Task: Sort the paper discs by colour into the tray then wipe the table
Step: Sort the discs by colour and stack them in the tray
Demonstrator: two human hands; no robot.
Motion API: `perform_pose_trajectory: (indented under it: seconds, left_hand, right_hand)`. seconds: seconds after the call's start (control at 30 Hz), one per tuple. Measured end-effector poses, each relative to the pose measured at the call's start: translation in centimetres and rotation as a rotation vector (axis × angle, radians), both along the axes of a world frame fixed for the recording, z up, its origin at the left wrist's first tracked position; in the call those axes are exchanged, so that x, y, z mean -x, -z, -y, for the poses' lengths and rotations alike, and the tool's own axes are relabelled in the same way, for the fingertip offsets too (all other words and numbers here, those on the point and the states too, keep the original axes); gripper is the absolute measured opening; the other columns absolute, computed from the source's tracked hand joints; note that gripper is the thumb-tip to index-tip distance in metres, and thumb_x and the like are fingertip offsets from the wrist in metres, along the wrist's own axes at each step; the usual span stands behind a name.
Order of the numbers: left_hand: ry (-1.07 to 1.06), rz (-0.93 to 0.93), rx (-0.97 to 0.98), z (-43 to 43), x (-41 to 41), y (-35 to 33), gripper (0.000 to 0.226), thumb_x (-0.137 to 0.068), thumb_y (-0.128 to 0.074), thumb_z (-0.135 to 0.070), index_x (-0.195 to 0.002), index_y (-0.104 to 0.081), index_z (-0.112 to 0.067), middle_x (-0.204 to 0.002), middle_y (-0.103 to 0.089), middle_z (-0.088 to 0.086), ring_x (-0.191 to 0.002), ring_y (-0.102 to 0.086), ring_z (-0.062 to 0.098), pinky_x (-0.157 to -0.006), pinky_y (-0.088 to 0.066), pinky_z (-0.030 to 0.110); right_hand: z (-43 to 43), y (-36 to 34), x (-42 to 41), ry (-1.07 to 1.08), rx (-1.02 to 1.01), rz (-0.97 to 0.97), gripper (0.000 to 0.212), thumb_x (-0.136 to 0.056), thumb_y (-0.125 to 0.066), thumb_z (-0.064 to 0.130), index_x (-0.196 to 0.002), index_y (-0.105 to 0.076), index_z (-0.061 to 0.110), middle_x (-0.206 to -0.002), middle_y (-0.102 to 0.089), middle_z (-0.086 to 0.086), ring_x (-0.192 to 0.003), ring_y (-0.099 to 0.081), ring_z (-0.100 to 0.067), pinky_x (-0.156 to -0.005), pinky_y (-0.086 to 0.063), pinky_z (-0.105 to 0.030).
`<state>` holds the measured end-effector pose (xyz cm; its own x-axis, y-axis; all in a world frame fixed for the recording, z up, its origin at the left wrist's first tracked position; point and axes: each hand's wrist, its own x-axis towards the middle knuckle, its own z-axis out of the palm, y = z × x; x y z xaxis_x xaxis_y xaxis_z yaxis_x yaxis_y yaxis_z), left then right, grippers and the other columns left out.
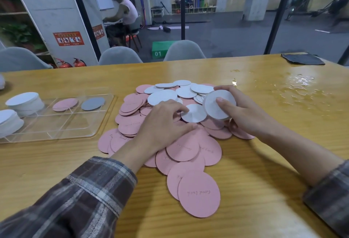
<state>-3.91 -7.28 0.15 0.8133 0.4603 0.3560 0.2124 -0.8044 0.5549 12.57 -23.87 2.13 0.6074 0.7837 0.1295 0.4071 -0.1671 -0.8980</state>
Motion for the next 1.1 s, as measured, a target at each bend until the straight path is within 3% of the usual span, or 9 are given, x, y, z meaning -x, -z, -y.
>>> perform_pose_trajectory:
  seconds: [0.17, 0.37, 0.5, 0.63, 0.73, 0.83, 0.93, 1.03, 1.1]
  left_hand:
    - [-0.037, -0.003, -0.014, 0.4, -0.3, -0.1, 0.054, -0.078, -0.084, -0.054, -0.121, -0.073, -0.024, -0.11, -0.067, -0.008, -0.104, -0.06, 0.014, -0.093, -0.051, 0.037]
    - [-0.053, -0.003, 0.001, 0.7, -0.7, 0.0, 0.036, -0.085, -0.082, -0.045, -0.114, -0.075, -0.024, -0.109, -0.066, -0.007, -0.098, -0.058, 0.011, -0.091, -0.047, 0.028]
    - [-0.05, 0.13, 0.24, 0.7, -0.3, -0.5, 0.019, -0.082, -0.086, -0.017, -0.098, -0.078, -0.024, -0.106, -0.064, -0.007, -0.087, -0.063, 0.001, -0.075, -0.049, 0.01]
    - [-0.07, 0.203, 0.524, 0.5, 0.2, -1.3, 0.014, -0.091, -0.073, -0.005, -0.088, -0.076, -0.019, -0.078, -0.071, 0.006, -0.056, -0.059, 0.011, -0.053, -0.048, 0.021]
    - [-0.032, 0.265, 0.747, 0.5, 0.4, -1.9, 0.011, -0.092, -0.073, 0.001, -0.089, -0.075, -0.01, -0.084, -0.072, 0.005, -0.063, -0.066, 0.016, -0.063, -0.059, 0.029]
    - [0.03, 0.285, 0.881, 0.6, 0.2, -1.8, 0.013, -0.09, -0.074, 0.0, -0.087, -0.076, -0.012, -0.09, -0.074, 0.0, -0.076, -0.069, 0.019, -0.08, -0.059, 0.038]
    - [0.054, 0.31, 0.898, 0.7, 0.1, -1.5, 0.008, -0.089, -0.076, 0.0, -0.092, -0.076, -0.008, -0.1, -0.075, 0.01, -0.083, -0.072, 0.024, -0.086, -0.061, 0.041]
    - [0.056, 0.334, 0.883, 1.4, -0.1, -1.4, 0.009, -0.087, -0.079, 0.0, -0.095, -0.076, -0.002, -0.108, -0.074, 0.018, -0.09, -0.076, 0.03, -0.085, -0.064, 0.043]
    - [0.048, 0.338, 0.886, 1.7, -0.2, -1.4, 0.01, -0.086, -0.081, -0.001, -0.094, -0.076, -0.002, -0.107, -0.073, 0.02, -0.092, -0.076, 0.033, -0.082, -0.065, 0.046]
  right_hand:
    - [-0.1, 0.1, -0.1, 0.023, 0.014, 0.043, 0.028, -0.107, -0.048, 0.039, -0.135, -0.051, 0.039, -0.103, -0.064, -0.002, -0.066, -0.059, -0.018, -0.057, -0.05, -0.033]
    - [-0.2, 0.2, -0.1, 0.059, 0.026, 0.101, 0.028, -0.107, -0.047, 0.039, -0.135, -0.051, 0.04, -0.109, -0.062, 0.006, -0.084, -0.062, -0.012, -0.07, -0.05, -0.028]
    - [-0.2, 0.1, 0.0, 0.089, 0.019, 0.081, 0.026, -0.108, -0.044, 0.038, -0.133, -0.051, 0.041, -0.097, -0.062, 0.007, -0.059, -0.058, -0.002, -0.054, -0.046, -0.018]
    - [-0.1, -0.1, 0.2, 0.11, -0.019, 0.038, 0.025, -0.109, -0.042, 0.035, -0.132, -0.053, 0.038, -0.088, -0.06, 0.003, -0.047, -0.054, -0.006, -0.047, -0.044, -0.019]
    - [-0.1, -0.2, 0.2, 0.095, 0.0, 0.056, 0.025, -0.109, -0.04, 0.037, -0.131, -0.053, 0.04, -0.097, -0.06, 0.003, -0.052, -0.055, -0.006, -0.049, -0.045, -0.02]
    - [-0.1, 0.0, 0.2, 0.057, 0.003, 0.051, 0.025, -0.11, -0.039, 0.038, -0.13, -0.054, 0.041, -0.1, -0.061, 0.0, -0.054, -0.053, -0.006, -0.048, -0.043, -0.021]
    - [-0.1, -0.3, 0.5, 0.04, -0.01, 0.045, 0.026, -0.11, -0.037, 0.037, -0.128, -0.056, 0.042, -0.099, -0.061, -0.003, -0.059, -0.053, -0.013, -0.052, -0.044, -0.026]
    - [-0.2, -0.7, 1.1, 0.042, -0.012, -0.017, 0.03, -0.111, -0.035, 0.037, -0.129, -0.059, 0.041, -0.115, -0.061, -0.003, -0.078, -0.055, -0.019, -0.064, -0.046, -0.033]
    - [-0.4, -0.8, 1.7, 0.026, -0.016, -0.079, 0.031, -0.111, -0.036, 0.037, -0.126, -0.063, 0.038, -0.111, -0.06, -0.001, -0.078, -0.054, -0.018, -0.059, -0.044, -0.03]
